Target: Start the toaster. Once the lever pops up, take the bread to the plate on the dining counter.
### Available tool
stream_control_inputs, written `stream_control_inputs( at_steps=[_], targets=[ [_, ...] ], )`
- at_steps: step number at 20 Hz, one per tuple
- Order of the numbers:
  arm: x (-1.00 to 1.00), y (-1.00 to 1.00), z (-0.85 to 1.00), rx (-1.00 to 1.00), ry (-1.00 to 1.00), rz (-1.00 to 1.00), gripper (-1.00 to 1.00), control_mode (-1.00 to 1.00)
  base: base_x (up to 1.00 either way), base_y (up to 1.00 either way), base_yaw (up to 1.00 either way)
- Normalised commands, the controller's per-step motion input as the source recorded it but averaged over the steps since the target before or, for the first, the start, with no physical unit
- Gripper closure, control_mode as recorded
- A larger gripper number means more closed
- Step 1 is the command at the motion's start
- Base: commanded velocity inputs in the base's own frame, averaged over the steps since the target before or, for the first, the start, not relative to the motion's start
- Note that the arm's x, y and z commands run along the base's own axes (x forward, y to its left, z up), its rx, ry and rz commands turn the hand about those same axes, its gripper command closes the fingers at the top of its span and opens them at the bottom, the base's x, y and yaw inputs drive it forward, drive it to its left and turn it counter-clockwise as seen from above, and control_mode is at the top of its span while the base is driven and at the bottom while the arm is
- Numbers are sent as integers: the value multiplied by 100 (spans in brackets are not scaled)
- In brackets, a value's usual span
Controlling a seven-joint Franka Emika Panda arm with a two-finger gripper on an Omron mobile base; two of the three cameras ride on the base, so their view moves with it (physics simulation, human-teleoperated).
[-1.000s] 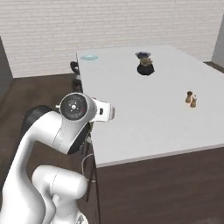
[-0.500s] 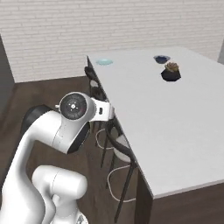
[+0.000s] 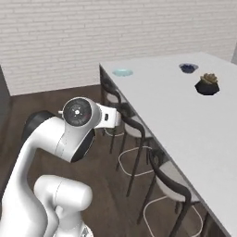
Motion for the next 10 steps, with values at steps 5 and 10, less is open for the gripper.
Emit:
stream_control_inputs(
  at_steps=[5,10],
  targets=[
    [0,0,0,0,0,0,100,100,61,98,-21],
    [0,0,0,0,0,0,100,100,78,73,-28]
  ],
)
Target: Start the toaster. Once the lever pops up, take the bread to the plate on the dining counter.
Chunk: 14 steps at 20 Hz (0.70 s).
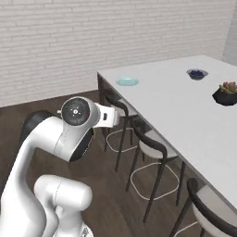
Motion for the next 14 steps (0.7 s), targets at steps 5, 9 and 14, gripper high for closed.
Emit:
stream_control_inputs(
  at_steps=[5,9,14],
  targets=[
    [0,0,0,0,0,0,100,100,81,39,-35],
    [0,0,0,0,0,0,100,100,76,36,-36],
    [0,0,0,0,0,0,100,100,67,42,-38]
  ],
)
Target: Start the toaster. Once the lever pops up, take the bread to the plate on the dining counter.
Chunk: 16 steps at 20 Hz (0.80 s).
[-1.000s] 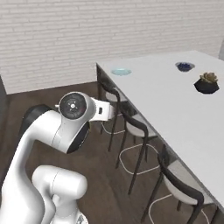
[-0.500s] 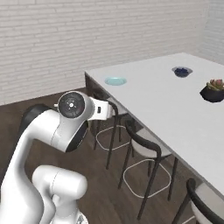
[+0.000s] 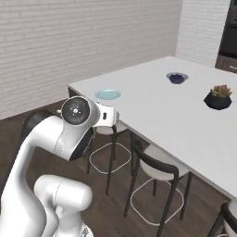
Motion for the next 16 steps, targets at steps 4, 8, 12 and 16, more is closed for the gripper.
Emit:
stream_control_inputs(
  at_steps=[4,8,12,16],
  targets=[
    [0,0,0,0,0,0,100,100,59,37,-42],
    [0,0,0,0,0,0,100,100,66,41,-43],
    [0,0,0,0,0,0,100,100,69,57,-40],
    [0,0,0,0,0,0,100,100,72,74,-41]
  ],
)
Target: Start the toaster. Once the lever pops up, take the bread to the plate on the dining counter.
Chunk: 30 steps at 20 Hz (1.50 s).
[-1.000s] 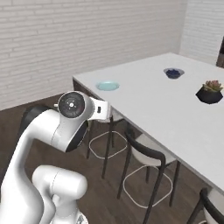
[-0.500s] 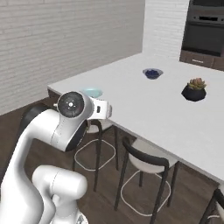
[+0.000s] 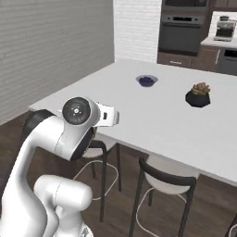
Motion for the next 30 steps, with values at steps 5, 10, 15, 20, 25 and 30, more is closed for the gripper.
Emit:
stream_control_inputs(
  at_steps=[5,10,15,20,25,30],
  targets=[
    [0,0,0,0,0,0,100,100,78,59,-40],
    [0,0,0,0,0,0,100,100,62,31,-33],
    [0,0,0,0,0,0,100,100,7,56,-23],
    [0,0,0,0,0,0,100,100,0,67,-13],
    [0,0,0,0,0,0,100,100,8,71,-11],
    [0,0,0,0,0,0,100,100,29,63,-11]
  ],
)
